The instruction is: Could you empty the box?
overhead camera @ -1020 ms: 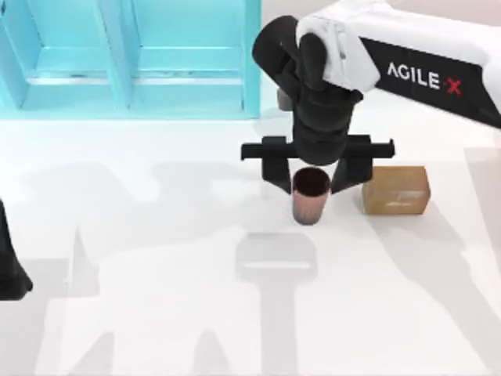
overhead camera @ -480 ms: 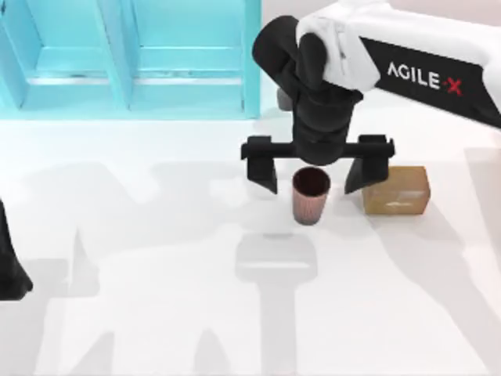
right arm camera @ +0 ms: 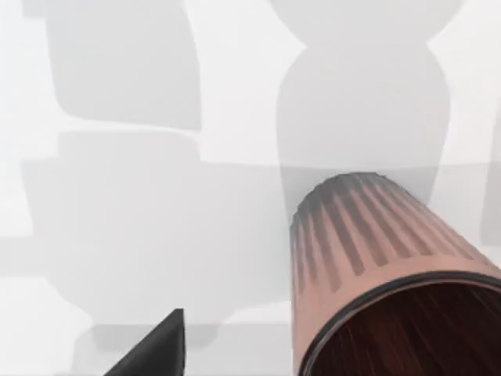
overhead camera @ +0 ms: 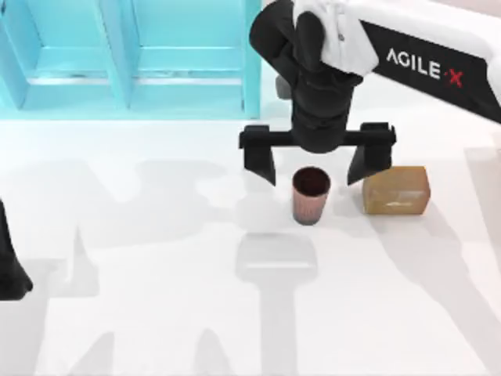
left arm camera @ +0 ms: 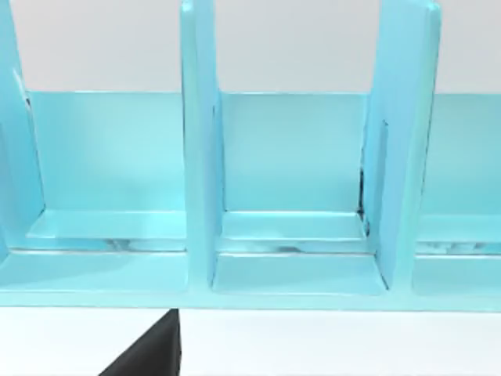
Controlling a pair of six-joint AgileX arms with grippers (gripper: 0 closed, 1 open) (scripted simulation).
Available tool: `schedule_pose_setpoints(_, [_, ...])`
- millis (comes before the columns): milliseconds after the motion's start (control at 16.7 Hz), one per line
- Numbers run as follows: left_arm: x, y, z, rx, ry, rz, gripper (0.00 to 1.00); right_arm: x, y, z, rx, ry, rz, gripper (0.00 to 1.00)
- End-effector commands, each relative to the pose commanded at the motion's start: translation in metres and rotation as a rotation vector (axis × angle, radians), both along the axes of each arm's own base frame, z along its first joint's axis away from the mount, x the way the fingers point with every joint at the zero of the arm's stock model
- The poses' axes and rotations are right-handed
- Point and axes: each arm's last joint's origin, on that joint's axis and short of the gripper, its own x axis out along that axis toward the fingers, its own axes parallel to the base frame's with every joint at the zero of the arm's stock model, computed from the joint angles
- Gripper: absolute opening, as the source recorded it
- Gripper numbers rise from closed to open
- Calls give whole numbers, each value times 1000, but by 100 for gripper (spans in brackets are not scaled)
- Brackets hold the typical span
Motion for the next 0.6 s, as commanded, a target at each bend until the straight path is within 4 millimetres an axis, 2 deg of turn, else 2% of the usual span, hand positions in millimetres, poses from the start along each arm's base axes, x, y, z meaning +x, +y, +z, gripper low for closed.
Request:
schedule_pose_setpoints(360, [0, 0, 0, 0, 0, 0, 100, 1, 0, 62, 10, -15, 0, 100])
schedule_pose_setpoints(600, [0, 0, 0, 0, 0, 0, 100, -3, -3, 82, 10, -14, 0, 100])
